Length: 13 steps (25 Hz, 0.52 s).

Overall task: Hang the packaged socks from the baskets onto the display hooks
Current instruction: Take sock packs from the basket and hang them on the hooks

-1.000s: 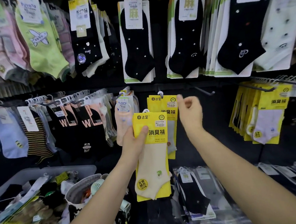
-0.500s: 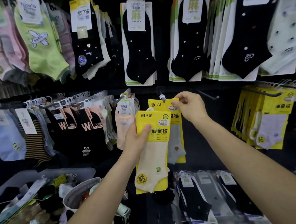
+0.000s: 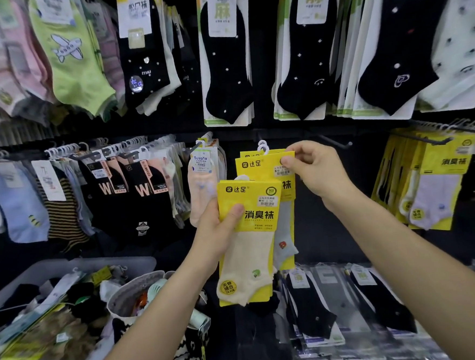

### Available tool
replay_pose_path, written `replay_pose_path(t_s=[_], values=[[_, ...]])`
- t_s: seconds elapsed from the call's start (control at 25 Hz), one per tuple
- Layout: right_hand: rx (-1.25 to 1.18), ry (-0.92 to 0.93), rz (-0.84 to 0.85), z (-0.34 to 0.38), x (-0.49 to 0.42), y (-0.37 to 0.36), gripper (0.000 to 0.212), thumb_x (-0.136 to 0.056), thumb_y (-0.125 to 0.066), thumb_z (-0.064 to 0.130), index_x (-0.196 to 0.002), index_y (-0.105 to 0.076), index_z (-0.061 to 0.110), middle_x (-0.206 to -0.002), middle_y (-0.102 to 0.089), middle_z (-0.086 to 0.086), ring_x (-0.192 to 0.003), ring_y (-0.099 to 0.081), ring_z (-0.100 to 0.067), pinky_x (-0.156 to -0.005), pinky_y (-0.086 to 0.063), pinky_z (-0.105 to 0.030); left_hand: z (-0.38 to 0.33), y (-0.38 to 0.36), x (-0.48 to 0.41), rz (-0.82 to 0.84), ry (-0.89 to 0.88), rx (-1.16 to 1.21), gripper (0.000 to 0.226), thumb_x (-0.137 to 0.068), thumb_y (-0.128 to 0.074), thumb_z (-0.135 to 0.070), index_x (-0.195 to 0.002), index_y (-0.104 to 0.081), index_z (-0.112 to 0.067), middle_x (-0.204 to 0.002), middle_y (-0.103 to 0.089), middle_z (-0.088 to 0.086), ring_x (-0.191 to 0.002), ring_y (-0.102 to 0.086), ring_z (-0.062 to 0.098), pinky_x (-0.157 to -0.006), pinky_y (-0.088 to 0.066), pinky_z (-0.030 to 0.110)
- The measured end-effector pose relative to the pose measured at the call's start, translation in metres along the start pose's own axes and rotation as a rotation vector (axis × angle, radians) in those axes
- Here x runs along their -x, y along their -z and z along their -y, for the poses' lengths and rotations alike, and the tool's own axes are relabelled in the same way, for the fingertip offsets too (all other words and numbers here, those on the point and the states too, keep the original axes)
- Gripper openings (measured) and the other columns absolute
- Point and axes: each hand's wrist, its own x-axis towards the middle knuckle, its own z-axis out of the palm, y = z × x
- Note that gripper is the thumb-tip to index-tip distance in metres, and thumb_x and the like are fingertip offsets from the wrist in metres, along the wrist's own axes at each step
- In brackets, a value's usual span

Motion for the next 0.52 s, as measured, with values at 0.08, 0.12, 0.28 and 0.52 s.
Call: replay_pose_path(t_s=[0.08, 0.12, 0.28, 0.52], values=[[0.027, 0.039, 0.028, 0.007, 0.006, -0.001, 0.016, -0.086, -0.064, 0.014, -0.079, -0.060, 0.028, -0.081, -0.068, -0.001, -0.071, -0.062, -0.006, -0.065, -0.050, -0.017, -0.003, -0.003, 0.002, 0.014, -0.027, 0.031, 0.019, -0.091, -0.052, -0.018, -0.109, -0.059, -0.016, -0.105, -0.071, -0.001, -0.096, -0.068, 0.016, -0.077, -0.056, 0.025], [0.034, 0.047, 0.039, 0.010, 0.008, 0.000, 0.014, -0.087, -0.064, 0.015, -0.080, -0.060, 0.027, -0.082, -0.068, -0.002, -0.072, -0.062, -0.007, -0.066, -0.050, -0.018, -0.005, -0.004, 0.004, 0.017, -0.047, 0.040, 0.017, -0.091, -0.053, -0.017, -0.106, -0.059, -0.019, -0.100, -0.072, -0.005, -0.093, -0.069, 0.013, -0.073, -0.055, 0.022], [0.033, -0.004, 0.174, 0.019, 0.018, 0.012, 0.007, -0.088, -0.062, 0.026, -0.082, -0.066, 0.024, -0.081, -0.069, 0.005, -0.067, -0.061, 0.004, -0.059, -0.046, -0.008, -0.005, -0.003, 0.014, 0.087, -0.097, -0.004, 0.015, -0.087, -0.055, -0.019, -0.101, -0.054, -0.026, -0.091, -0.071, -0.020, -0.084, -0.067, -0.001, -0.067, -0.051, 0.012], [0.143, 0.032, 0.190, 0.026, 0.022, 0.011, 0.013, -0.086, -0.065, 0.017, -0.074, -0.070, 0.021, -0.079, -0.069, 0.002, -0.070, -0.063, -0.004, -0.065, -0.051, -0.015, 0.005, 0.000, 0.026, 0.145, -0.063, -0.016, 0.028, -0.076, -0.059, -0.032, -0.103, -0.053, -0.026, -0.096, -0.069, -0.009, -0.086, -0.067, 0.002, -0.072, -0.053, 0.018]])
